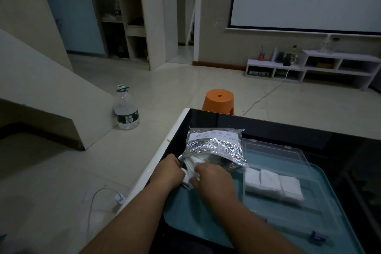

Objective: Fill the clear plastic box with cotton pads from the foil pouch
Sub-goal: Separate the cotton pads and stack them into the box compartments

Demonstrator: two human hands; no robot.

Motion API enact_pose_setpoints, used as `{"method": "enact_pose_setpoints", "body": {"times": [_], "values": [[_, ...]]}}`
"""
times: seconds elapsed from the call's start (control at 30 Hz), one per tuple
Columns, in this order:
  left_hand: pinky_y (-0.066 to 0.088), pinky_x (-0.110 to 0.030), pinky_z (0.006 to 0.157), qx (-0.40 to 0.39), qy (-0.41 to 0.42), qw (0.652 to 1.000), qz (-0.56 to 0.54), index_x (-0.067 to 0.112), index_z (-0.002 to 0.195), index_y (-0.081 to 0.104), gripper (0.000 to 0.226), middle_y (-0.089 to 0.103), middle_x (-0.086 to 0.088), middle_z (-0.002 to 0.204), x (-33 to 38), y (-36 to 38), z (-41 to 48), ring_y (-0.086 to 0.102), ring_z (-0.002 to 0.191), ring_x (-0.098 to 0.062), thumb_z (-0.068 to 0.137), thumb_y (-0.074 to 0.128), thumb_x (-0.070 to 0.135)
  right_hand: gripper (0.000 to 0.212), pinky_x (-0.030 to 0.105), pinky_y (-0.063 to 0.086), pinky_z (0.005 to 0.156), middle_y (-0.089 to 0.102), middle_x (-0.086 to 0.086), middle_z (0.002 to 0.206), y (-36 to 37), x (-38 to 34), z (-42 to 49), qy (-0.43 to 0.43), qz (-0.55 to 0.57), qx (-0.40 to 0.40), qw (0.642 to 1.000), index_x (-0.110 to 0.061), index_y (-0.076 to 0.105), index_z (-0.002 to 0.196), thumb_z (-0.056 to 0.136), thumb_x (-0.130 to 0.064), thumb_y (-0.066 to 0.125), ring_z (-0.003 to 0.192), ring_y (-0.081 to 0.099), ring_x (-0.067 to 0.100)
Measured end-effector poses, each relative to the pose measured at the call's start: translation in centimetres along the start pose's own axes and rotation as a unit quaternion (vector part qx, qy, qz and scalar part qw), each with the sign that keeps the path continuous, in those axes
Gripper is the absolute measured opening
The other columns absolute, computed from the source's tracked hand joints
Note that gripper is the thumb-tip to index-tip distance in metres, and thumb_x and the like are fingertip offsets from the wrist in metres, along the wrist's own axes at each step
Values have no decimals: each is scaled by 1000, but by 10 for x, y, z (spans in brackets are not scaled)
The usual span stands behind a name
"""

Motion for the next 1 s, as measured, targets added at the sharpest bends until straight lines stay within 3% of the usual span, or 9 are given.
{"method": "enact_pose_setpoints", "body": {"times": [0.23,0.3,0.37,0.43,0.53,0.67,0.83,0.9,1.0], "values": [[42,-27,72,13,8,999,28,20,87,52,18,54,3,87,-2,-1,-1,53,85,-19,79,57,5,36,33,49,79,70,7,108,5,2,-1,44,-57,5,997,-17,66,108,88,-45,55,100,65,28],[44,-28,73,14,7,999,29,21,85,51,19,54,4,86,-3,-1,0,53,85,-19,79,57,4,29,33,51,67,73,6,94,1,1,-1,43,-69,25,996,-16,71,94,83,-42,62,85,70,28],[43,-27,73,17,9,999,28,20,87,53,19,55,3,88,-2,-2,-2,53,86,-19,78,55,4,23,27,45,44,68,3,61,1,2,0,41,-101,28,994,-17,71,64,59,-36,82,52,65,24],[42,-27,72,28,15,999,20,18,89,55,21,57,2,91,0,-4,-5,53,87,-19,78,49,2,27,21,35,33,58,1,45,-1,5,3,36,-113,53,992,-18,65,49,39,-30,88,36,56,22],[42,-28,72,28,13,1000,-5,18,90,54,22,56,1,89,4,-8,-9,54,87,-20,79,45,2,28,22,32,32,57,0,47,-8,9,2,33,-90,78,992,-16,61,50,41,-27,85,38,55,23],[43,-28,67,21,-2,997,-77,19,81,53,14,59,-1,87,10,-16,-10,56,85,-20,74,51,6,22,25,27,40,56,-1,64,-15,4,-5,-12,-49,115,992,-18,56,60,56,-29,74,51,53,23],[49,-26,47,-10,-19,974,-225,10,76,55,18,57,-12,77,24,-22,-16,56,64,-24,70,50,-6,19,21,21,43,54,-2,74,-33,9,-19,-40,7,146,988,-20,54,69,65,-31,68,57,51,18],[49,-28,46,-38,-21,962,-269,10,76,52,20,54,-15,75,33,-20,-18,53,59,-26,71,49,-9,18,22,25,45,53,-3,75,-47,14,-27,-37,17,156,987,-22,55,74,65,-32,68,57,51,19],[46,-28,47,-70,-3,963,-260,12,82,52,20,57,-15,73,51,-17,-21,52,55,-24,74,53,-6,16,16,16,43,49,-4,74,-74,24,-34,-30,34,193,980,-24,53,78,68,-35,60,54,39,14]]}}
Point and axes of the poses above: each hand's wrist, its own z-axis towards the middle knuckle, its own y-axis out of the palm, x = y × z, the point moved 7 cm from there along z, towards the middle knuckle
